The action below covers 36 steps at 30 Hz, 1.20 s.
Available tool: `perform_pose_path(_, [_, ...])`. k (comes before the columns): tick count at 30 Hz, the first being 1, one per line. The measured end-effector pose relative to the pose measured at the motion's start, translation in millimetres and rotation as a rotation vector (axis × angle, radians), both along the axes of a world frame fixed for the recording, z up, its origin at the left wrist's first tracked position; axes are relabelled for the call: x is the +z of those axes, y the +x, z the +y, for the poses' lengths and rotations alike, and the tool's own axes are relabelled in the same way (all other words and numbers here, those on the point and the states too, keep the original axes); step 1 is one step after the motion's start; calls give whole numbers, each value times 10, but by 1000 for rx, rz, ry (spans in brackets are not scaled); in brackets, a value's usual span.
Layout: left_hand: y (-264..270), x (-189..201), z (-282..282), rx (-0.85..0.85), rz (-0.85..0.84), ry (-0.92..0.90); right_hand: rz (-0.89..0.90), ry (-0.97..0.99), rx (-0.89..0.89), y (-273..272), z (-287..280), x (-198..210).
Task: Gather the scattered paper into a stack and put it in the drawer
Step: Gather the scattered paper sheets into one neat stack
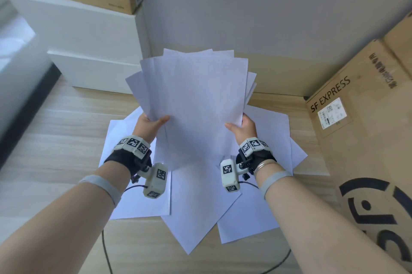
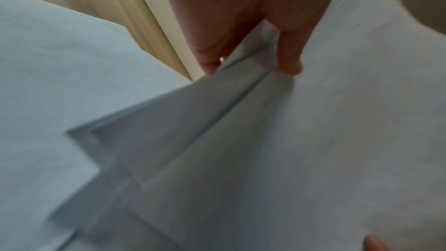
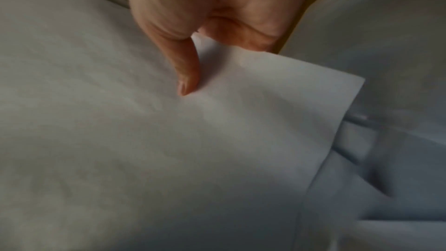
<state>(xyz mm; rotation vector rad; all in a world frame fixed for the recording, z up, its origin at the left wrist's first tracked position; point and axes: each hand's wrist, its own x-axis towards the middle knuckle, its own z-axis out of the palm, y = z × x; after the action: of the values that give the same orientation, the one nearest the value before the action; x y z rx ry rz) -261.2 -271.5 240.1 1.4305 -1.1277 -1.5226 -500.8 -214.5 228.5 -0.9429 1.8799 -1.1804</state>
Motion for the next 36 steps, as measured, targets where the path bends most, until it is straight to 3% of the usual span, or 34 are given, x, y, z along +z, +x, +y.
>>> perform_pose_path(4, [-62, 177, -125, 76, 64, -27, -61, -51, -13, -55, -62, 229])
perform_pose_path(14, [-231, 566, -162, 6, 230, -313, -136, -118, 3, 75, -152, 523])
perform_pose_path(20, [-359, 767, -295, 253, 160, -409, -175, -182, -28, 161, -190, 541])
perform_pose_path(24, [-363, 783, -402, 324, 115, -416, -188, -206, -37, 188, -202, 572])
perform_pose_path(30, [-216, 587, -313, 78, 157, -398, -209, -156, -56, 223, -190, 584])
perform_pose_path(36, [-62, 147, -229, -54, 51, -84, -259, -179, -78, 262, -193, 670])
